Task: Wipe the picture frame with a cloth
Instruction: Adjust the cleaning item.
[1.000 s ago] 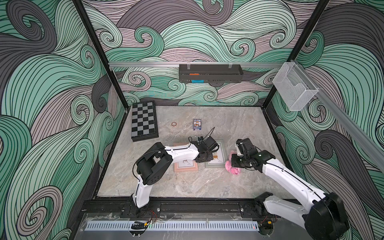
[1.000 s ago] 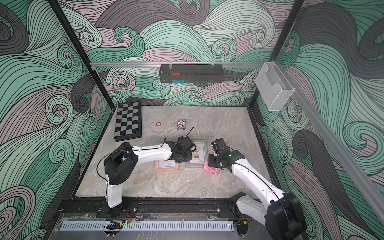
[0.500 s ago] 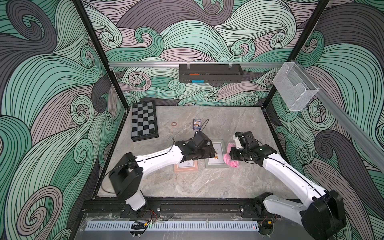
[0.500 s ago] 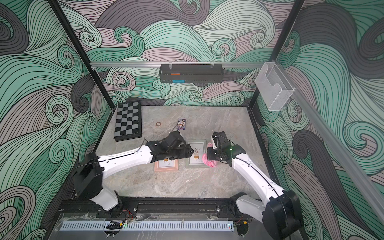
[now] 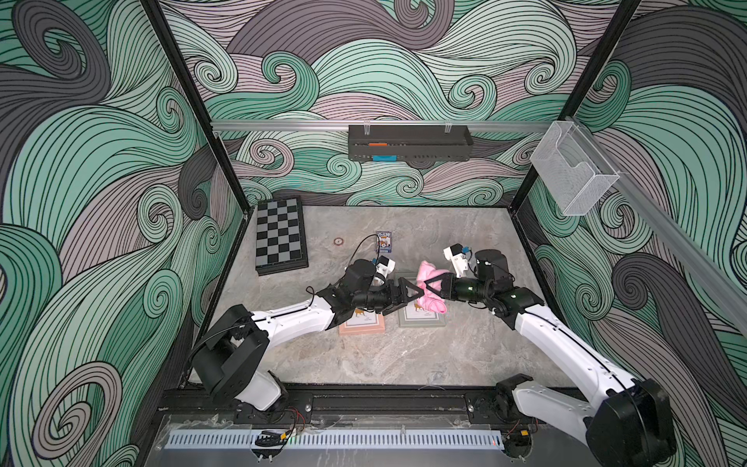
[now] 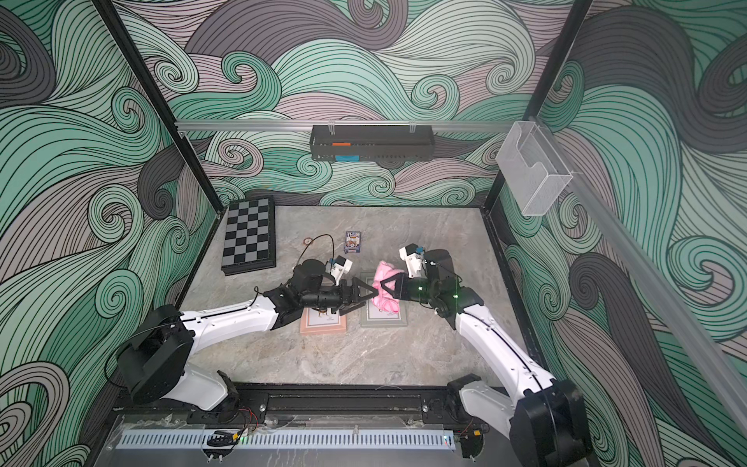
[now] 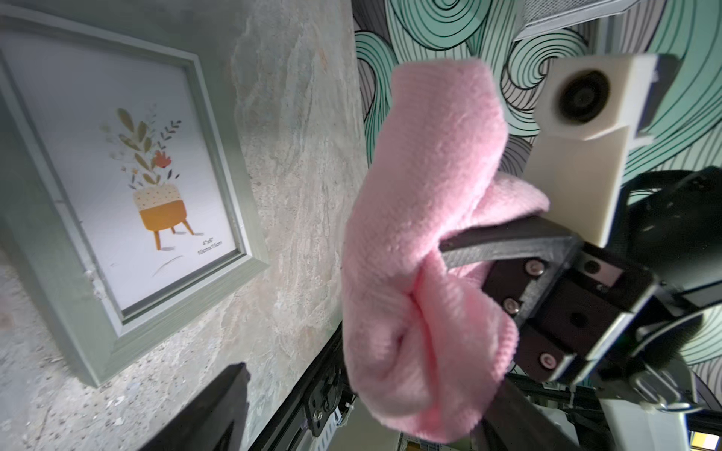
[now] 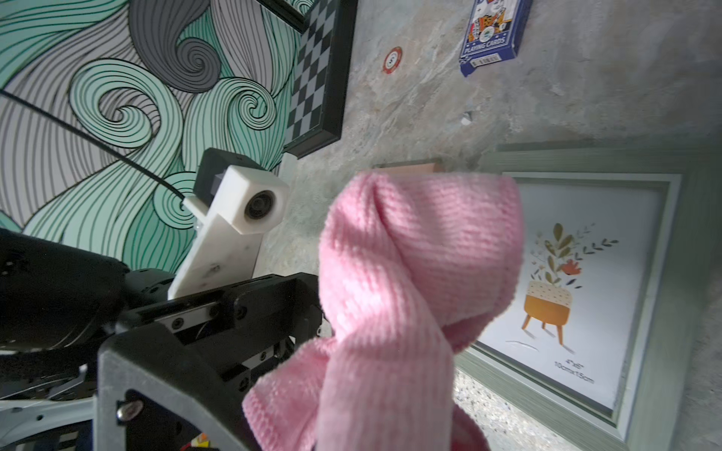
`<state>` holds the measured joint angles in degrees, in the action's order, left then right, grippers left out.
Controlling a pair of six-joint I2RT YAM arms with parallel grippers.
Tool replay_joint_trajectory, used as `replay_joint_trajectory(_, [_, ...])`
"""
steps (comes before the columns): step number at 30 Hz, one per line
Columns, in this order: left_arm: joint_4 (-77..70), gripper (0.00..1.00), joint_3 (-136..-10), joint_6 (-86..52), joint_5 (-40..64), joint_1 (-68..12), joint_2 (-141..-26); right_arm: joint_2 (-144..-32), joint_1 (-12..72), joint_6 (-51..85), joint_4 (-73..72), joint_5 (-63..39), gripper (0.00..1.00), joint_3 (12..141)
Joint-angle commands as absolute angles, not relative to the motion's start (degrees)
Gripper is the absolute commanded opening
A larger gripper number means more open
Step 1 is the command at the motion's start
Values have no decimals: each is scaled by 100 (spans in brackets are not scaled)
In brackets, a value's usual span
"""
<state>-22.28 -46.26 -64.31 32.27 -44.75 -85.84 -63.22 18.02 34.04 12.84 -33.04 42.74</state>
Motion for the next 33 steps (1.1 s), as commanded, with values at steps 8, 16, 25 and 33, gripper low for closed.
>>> replay_joint_trajectory(8, [-4560,46,-4485,-7551,4019,-4465,-9090,-6519,1767,3878,442,-3594,5,4110])
replay_joint_trajectory(16, [-5323,42,-4438,-8009,4048,-4477,-9595,-6809,1761,4419,-135,-3849,5,4141])
replay_joint_trajectory(25, [-5508,0,-4440,-8074,4023,-4482,-9736,-6725,1762,4169,93,-3635,15,4147])
replay_joint_trajectory(33, [-323,0,-5169,-5606,2439,-4277,-9259,-6603,1758,2826,1730,-1818,49,4564])
